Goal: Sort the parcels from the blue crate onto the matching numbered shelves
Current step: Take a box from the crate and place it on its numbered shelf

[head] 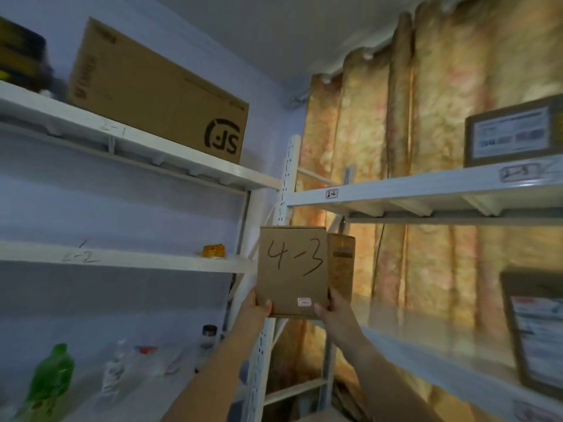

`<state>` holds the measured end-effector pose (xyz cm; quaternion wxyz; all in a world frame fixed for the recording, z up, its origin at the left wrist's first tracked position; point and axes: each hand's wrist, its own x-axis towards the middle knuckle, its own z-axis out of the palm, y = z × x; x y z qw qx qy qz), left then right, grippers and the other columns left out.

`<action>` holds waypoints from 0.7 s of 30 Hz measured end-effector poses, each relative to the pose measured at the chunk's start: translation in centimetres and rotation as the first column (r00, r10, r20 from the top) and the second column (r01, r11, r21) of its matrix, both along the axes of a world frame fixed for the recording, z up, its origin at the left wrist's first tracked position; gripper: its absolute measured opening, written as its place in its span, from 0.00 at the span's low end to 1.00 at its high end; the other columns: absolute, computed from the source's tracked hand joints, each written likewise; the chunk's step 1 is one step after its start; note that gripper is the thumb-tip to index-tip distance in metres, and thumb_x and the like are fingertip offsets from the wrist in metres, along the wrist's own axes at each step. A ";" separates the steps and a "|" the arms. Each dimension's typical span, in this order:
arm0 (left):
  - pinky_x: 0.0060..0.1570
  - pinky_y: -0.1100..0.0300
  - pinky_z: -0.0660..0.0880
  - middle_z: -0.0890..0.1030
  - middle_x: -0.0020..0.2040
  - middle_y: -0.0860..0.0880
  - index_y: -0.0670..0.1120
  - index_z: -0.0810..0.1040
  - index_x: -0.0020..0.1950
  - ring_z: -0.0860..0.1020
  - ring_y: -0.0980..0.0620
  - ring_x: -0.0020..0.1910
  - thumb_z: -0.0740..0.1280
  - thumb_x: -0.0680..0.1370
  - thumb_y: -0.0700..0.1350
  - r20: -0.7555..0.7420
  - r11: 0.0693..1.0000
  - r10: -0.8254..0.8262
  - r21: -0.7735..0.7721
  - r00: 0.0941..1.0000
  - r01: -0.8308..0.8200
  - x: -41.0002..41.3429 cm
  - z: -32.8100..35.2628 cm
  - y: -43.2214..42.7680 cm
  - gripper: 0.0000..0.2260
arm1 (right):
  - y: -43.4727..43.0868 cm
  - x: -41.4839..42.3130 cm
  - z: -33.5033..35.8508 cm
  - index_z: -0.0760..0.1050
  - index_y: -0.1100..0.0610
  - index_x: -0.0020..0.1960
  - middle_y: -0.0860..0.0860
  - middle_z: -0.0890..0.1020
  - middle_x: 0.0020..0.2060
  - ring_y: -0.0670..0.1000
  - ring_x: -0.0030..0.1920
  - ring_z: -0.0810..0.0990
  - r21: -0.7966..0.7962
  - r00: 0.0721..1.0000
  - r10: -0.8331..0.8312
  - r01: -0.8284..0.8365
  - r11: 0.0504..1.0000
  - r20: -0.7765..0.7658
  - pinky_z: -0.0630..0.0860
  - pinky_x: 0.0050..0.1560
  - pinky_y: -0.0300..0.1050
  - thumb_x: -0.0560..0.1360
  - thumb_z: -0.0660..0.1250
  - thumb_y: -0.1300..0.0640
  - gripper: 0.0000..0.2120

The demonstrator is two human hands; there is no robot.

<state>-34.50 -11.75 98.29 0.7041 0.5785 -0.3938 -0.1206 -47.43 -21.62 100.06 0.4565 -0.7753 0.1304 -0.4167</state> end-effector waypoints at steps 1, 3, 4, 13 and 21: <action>0.65 0.59 0.64 0.69 0.67 0.46 0.40 0.60 0.73 0.67 0.46 0.70 0.56 0.81 0.36 0.028 1.000 0.021 -0.007 0.999 -0.021 -1.0 0.1 0.1 0.20 | -0.1 -0.3 -0.2 0.65 0.53 0.71 0.48 0.76 0.59 0.50 0.64 0.72 -0.022 1.000 -0.013 0.014 1.000 0.015 0.69 0.65 0.45 0.79 0.60 0.65 0.23; 0.64 0.60 0.65 0.70 0.68 0.45 0.41 0.59 0.73 0.68 0.47 0.68 0.57 0.81 0.37 0.062 0.998 0.058 -0.028 0.996 -0.056 -2.1 0.1 0.3 0.20 | -0.2 -1.1 -0.5 0.66 0.52 0.71 0.49 0.77 0.61 0.50 0.65 0.73 -0.057 0.998 -0.033 0.036 0.998 0.052 0.69 0.68 0.49 0.78 0.62 0.64 0.22; 0.61 0.61 0.66 0.70 0.69 0.44 0.40 0.59 0.73 0.70 0.48 0.65 0.58 0.81 0.38 0.057 0.996 0.073 -0.047 0.996 -0.071 -2.2 0.0 0.5 0.20 | -0.3 -1.4 -0.6 0.67 0.53 0.71 0.50 0.77 0.62 0.51 0.65 0.73 -0.071 0.997 -0.038 0.043 0.997 0.068 0.70 0.67 0.50 0.78 0.62 0.64 0.22; 0.63 0.52 0.72 0.75 0.60 0.44 0.43 0.65 0.63 0.74 0.45 0.62 0.65 0.77 0.37 0.082 0.994 0.021 -0.109 0.996 -0.012 -3.2 0.5 1.2 0.16 | 0.8 -3.8 -0.2 0.59 0.44 0.75 0.43 0.74 0.66 0.45 0.66 0.71 -0.122 0.981 -0.164 0.177 0.977 0.106 0.68 0.69 0.47 0.80 0.60 0.55 0.25; 0.64 0.51 0.70 0.74 0.62 0.44 0.45 0.63 0.70 0.73 0.45 0.62 0.67 0.75 0.34 0.126 0.988 -0.086 -0.114 0.988 0.101 -3.6 1.0 0.9 0.25 | 2.4 -4.4 0.5 0.47 0.46 0.78 0.47 0.72 0.68 0.51 0.66 0.71 -0.109 0.964 -0.265 0.264 0.958 0.010 0.68 0.68 0.46 0.80 0.57 0.61 0.31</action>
